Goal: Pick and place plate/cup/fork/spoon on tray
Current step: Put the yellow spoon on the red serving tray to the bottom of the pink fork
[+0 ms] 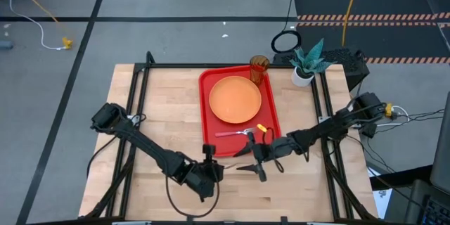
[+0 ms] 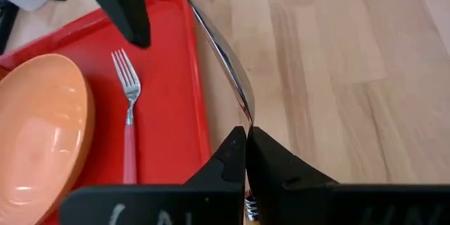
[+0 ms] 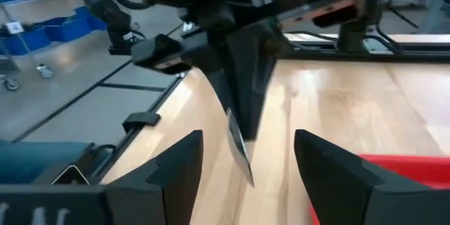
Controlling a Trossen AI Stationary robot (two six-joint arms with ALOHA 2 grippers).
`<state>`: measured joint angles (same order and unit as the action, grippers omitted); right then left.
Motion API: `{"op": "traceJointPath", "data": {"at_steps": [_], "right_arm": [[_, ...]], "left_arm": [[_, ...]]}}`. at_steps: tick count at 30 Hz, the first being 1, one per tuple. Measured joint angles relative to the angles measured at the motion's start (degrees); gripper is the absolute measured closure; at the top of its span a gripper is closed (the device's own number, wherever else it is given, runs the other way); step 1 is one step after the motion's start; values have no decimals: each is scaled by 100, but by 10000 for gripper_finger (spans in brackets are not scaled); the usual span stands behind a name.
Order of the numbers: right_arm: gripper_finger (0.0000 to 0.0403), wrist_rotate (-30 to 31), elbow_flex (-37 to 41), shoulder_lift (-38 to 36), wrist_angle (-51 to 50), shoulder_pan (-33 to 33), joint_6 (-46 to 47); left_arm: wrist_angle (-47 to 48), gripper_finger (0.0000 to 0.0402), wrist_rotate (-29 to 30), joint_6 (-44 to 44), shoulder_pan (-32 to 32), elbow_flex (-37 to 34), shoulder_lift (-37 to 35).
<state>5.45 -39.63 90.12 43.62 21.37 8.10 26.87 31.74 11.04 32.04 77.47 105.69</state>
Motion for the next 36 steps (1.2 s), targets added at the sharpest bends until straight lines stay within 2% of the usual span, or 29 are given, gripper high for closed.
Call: {"op": "traceJointPath", "data": {"at_steps": [6,15,17,21,27,32,36], "right_arm": [[230,-841,-114,177,-18,-267,-128],[388,-1133,-125,217,-152,-347,-987],[394,-1156,-125,215,-205,-341,-1095],[393,-1165,-125,213,-376,-337,-1341],[400,-1110,-121,9,-753,-289,-2040],[401,-470,-119,-322,-1467,-211,-2735],[402,95,-119,-509,-2042,-70,-3432]], "left_arm": [[18,395,-9,-223,-108,-7,0],[-115,396,-148,-191,-246,-7,-2],[-161,383,-227,-62,-284,-13,0],[-257,328,-359,531,-379,34,-2],[129,250,-1083,1292,-482,473,-137],[466,233,-1384,1420,-492,627,-362],[774,232,-1638,2058,-687,638,-745]]}}
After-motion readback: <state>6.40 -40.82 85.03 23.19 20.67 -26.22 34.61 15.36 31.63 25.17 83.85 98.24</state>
